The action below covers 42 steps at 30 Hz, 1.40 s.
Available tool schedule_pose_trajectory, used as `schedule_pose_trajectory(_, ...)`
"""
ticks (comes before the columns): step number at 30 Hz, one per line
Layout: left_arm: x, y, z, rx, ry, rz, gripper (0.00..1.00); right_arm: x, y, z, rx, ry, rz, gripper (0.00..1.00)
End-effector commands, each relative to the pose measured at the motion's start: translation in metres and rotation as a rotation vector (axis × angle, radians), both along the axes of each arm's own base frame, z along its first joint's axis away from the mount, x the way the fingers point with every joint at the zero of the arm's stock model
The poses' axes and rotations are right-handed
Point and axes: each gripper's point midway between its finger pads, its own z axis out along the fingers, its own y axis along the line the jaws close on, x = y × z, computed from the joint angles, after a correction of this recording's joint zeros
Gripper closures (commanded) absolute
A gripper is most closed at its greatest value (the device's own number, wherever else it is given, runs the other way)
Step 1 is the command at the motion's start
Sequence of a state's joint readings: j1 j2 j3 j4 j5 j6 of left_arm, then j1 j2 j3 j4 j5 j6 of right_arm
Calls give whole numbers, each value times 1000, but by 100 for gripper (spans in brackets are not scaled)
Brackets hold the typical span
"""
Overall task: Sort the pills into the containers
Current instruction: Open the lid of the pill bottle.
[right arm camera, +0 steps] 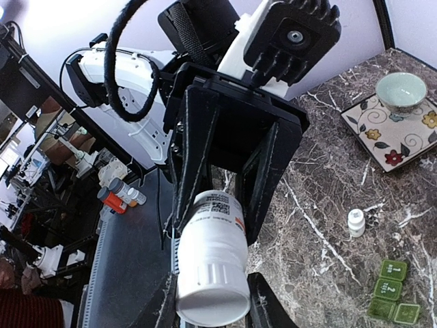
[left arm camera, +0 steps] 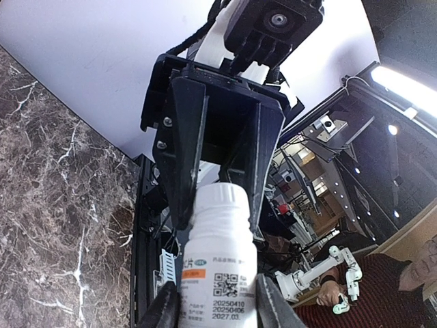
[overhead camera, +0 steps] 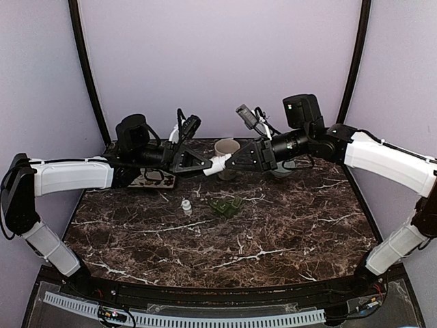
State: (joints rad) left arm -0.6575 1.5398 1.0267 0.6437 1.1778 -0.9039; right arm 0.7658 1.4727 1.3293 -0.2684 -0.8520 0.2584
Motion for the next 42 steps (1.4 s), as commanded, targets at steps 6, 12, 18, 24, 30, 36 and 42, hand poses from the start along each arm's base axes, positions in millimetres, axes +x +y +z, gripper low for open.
schedule_pose_trajectory(6, -15, 9, 23, -70, -74, -51, 88, 8, -5, -10, -29, -93, -39, 85)
schedule_pose_trajectory(12, -12, 7, 17, -51, -84, -38, 88, 12, -6, -8, -30, -99, -57, 85)
schedule_pose_trajectory(18, -7, 5, 6, -35, -99, -11, 88, 17, -11, -4, -9, -99, -94, 85)
schedule_pose_trajectory(24, -3, 5, -1, -34, -107, 13, 88, 19, -14, -1, 2, -98, -113, 85)
schedule_pose_trajectory(30, -1, 6, -7, -32, -109, 34, 88, 24, -18, 1, 7, -100, -136, 86)
schedule_pose_trajectory(36, 3, 8, -19, -17, -119, 87, 88, 29, -25, -1, 8, -97, -172, 86)
schedule_pose_trajectory(42, 10, 11, -38, -6, -124, 165, 88, 37, -34, -4, 2, -101, -232, 86)
